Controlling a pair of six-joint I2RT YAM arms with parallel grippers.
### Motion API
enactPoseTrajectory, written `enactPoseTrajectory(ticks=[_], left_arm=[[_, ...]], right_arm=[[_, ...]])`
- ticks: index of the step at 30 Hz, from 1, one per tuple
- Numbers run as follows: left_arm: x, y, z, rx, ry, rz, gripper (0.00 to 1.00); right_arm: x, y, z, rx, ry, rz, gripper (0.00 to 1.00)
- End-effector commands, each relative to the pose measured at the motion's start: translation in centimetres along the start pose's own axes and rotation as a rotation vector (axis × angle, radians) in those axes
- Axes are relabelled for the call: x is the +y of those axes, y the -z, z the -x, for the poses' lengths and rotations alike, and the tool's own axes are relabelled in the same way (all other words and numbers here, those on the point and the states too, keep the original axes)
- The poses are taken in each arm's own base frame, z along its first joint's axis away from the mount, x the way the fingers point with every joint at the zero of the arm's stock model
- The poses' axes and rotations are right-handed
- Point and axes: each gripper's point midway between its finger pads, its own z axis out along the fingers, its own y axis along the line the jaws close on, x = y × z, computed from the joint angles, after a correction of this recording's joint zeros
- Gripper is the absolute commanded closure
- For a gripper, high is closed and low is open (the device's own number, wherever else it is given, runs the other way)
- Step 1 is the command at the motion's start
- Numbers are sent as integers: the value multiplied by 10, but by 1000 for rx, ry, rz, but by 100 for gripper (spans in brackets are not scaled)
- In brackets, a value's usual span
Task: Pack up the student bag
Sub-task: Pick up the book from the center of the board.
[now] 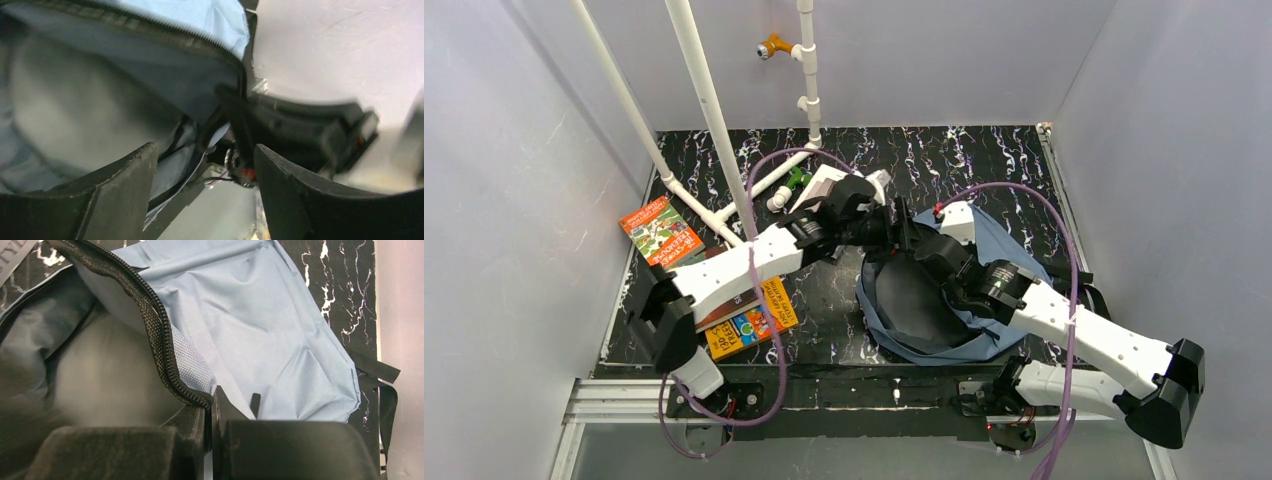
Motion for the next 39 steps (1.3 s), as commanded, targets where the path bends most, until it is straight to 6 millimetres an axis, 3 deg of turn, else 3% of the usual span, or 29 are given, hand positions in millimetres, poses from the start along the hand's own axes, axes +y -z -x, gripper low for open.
enactPoseTrajectory(ticks=[1,6,10,14,15,19,21,23,27,32,39], left_arm=[[16,65,0,-136,-202,115,25],[83,102,-1,-278,-189,340,2],[134,116,2,-438,-60,482,2],[163,118,16,-660,44,450,2],[160,117,26,-741,81,397,2],[177,120,47,-912,203,426,15],[175,114,60,-947,177,442,17],[186,104,67,-959,229,459,19],[214,81,72,-950,439,421,31],[241,72,79,-1010,550,437,37],[260,53,83,-1025,629,412,53]], right_arm=[[-17,-6,12,-56,-103,-32,99],[-22,-6,5,-43,-112,-18,99],[-26,-1,10,-54,-136,-25,99],[-34,4,18,-76,-140,-45,99],[-35,5,19,-78,-135,-43,99],[-34,10,24,-87,-133,-16,99],[-33,12,24,-95,-141,2,99],[-33,13,23,-98,-147,13,99],[-33,15,22,-105,-157,27,99],[-34,18,24,-119,-167,37,99],[-32,15,22,-114,-153,38,99]])
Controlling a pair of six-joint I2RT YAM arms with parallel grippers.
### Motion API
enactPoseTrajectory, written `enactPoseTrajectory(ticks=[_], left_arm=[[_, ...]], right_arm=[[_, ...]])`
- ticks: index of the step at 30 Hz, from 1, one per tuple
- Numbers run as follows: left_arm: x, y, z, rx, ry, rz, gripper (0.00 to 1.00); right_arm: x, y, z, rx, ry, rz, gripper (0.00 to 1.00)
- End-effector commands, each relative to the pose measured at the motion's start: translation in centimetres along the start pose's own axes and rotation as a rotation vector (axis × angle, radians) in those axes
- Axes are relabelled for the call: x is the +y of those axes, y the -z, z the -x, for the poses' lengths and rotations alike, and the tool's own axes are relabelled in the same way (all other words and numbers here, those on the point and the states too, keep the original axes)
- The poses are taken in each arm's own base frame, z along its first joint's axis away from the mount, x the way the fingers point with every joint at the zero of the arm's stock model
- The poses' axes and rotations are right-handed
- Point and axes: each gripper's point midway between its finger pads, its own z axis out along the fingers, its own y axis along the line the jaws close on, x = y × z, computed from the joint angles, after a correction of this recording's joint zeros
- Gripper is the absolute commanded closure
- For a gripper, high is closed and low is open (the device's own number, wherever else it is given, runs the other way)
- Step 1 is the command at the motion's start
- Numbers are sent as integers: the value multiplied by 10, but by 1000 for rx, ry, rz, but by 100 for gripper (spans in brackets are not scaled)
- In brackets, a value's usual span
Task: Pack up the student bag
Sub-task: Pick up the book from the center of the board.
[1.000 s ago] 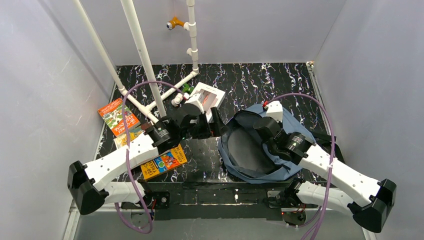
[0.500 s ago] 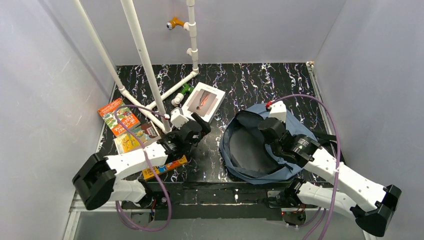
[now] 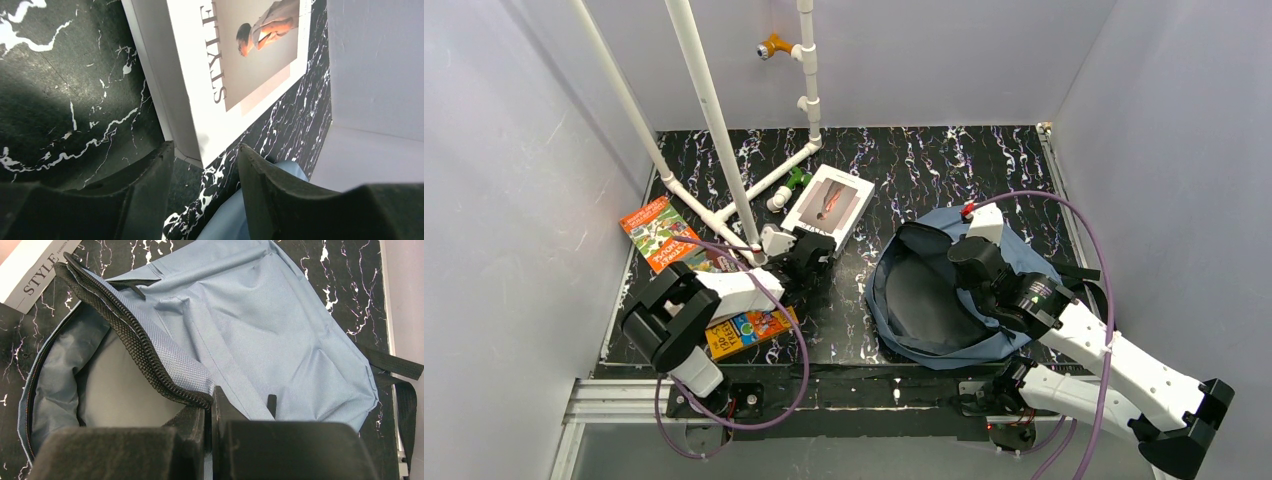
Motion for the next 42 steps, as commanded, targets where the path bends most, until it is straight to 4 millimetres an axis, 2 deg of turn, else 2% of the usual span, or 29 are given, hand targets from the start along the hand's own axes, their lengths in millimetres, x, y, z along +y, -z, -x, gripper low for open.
enactPoseTrajectory(ticks=[1,3,6,9,12,13,15,18,24,25,27,29,33,35,36,38,40,41,42], left_arm=[[-4,-11,6,-48,93,-15,53],[-1,-15,5,-54,97,-9,56],[4,-22,6,-69,115,-2,70],[5,-26,6,-72,119,-7,76],[3,-26,3,-59,107,-17,98],[2,-25,2,-52,98,-22,100],[-6,-19,2,-29,63,-46,100],[-30,-3,8,-6,25,-114,100],[-53,21,19,17,74,-174,100],[-55,23,18,29,89,-172,100],[-59,27,17,48,108,-176,100],[-63,29,14,69,123,-180,100],[-66,31,11,91,149,-175,100],[-66,32,9,104,153,-172,100],[-69,34,8,121,162,-174,100],[-70,36,4,146,161,-175,100],[-67,36,-1,174,202,-160,100],[-65,36,-2,181,217,-155,100],[-65,37,6,142,197,-161,100]], right_arm=[[-1,1,18,-60,-31,-6,99],[-1,0,17,-60,-29,-5,99],[0,0,18,-62,-30,-3,99],[0,0,18,-62,-27,-4,99],[-1,1,18,-63,-28,-6,99],[-1,1,19,-62,-28,-7,97],[-1,1,19,-59,-26,-3,85],[9,4,21,-53,-14,53,70],[72,11,24,-14,81,383,27],[84,13,26,3,82,430,23],[101,18,38,23,18,484,16],[115,21,53,18,-98,513,3],[136,11,79,69,-334,574,1],[144,-5,88,121,-445,610,2],[137,-54,86,253,-673,648,2],[137,-91,81,306,-805,716,2],[137,-125,76,349,-839,736,2],[137,-143,68,368,-840,714,2],[147,-159,55,444,-856,758,2]])
